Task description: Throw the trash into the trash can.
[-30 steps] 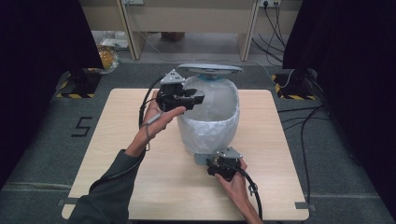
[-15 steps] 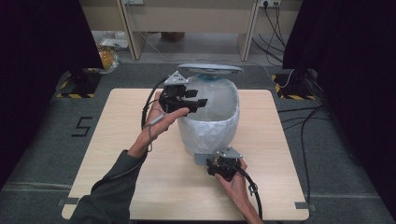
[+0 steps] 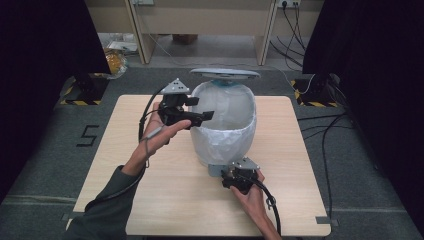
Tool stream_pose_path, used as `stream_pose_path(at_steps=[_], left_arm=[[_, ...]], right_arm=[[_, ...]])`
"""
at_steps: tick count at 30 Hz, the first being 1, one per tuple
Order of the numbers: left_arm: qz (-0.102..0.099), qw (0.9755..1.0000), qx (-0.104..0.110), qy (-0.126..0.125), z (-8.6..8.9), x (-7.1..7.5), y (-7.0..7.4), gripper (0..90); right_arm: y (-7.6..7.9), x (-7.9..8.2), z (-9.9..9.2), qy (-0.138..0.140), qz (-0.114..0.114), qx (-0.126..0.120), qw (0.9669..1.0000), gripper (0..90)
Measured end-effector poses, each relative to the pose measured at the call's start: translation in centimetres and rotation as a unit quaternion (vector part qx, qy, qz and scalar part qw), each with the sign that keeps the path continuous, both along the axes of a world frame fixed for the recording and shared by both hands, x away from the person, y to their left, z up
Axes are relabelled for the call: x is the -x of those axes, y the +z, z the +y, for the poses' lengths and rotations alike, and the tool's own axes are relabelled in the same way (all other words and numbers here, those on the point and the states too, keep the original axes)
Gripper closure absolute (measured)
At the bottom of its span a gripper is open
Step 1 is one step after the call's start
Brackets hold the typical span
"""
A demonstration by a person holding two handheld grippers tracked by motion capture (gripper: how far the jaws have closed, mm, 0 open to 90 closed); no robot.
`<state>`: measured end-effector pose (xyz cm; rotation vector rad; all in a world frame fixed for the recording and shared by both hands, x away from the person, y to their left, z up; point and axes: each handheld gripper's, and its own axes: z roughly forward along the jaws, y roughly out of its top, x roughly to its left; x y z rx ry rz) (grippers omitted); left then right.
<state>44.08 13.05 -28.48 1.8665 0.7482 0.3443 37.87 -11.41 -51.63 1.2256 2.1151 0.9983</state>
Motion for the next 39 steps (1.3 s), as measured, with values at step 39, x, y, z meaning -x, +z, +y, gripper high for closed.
stream_pose_path(at_steps=[39], left_arm=[[0.016, 0.9963, 0.03, 0.079, 9.5, 2.9, -8.7, 14.9]], right_arm=[[0.0, 0.0, 0.0, -0.001, 0.002, -0.003, 1.0, 18.0]])
